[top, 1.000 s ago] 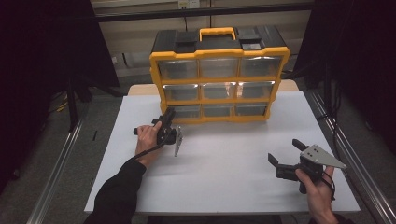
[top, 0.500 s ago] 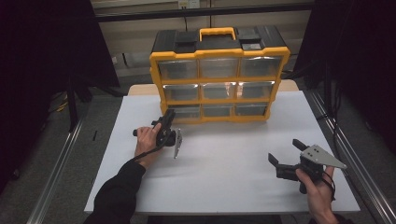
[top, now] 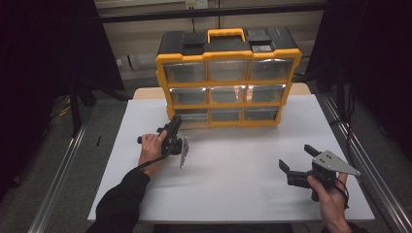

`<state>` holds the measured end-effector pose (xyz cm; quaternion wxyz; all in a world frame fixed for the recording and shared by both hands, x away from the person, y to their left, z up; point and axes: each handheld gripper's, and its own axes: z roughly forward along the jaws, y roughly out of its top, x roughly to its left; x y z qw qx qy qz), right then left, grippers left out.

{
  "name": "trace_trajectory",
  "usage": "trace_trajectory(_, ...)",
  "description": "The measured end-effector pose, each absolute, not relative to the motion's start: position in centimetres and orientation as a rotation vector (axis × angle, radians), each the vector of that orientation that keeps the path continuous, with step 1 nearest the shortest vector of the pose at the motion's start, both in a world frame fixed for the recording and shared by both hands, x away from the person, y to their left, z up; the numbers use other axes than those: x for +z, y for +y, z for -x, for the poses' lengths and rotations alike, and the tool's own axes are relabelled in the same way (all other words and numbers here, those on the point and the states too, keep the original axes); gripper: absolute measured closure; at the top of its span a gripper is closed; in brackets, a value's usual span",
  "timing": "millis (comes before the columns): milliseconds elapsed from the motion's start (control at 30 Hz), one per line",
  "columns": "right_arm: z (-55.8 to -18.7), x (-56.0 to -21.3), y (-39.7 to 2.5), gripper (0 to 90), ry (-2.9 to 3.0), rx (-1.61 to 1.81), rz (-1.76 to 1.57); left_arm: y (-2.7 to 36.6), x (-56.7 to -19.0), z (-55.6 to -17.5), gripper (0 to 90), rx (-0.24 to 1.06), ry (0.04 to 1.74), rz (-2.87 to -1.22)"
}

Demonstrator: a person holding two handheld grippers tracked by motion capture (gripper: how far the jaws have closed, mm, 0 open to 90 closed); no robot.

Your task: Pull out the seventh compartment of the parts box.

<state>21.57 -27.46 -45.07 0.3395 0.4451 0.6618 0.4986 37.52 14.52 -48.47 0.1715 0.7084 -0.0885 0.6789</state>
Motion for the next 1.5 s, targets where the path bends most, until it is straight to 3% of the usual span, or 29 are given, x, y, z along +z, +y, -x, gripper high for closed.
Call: trace_trajectory(1500,-21.6,-45.1,-27.3,0.0,1.721,1.303,-1.161,15.0,-48.3,-35.5,78.7,1.924,-0.327,-2.027)
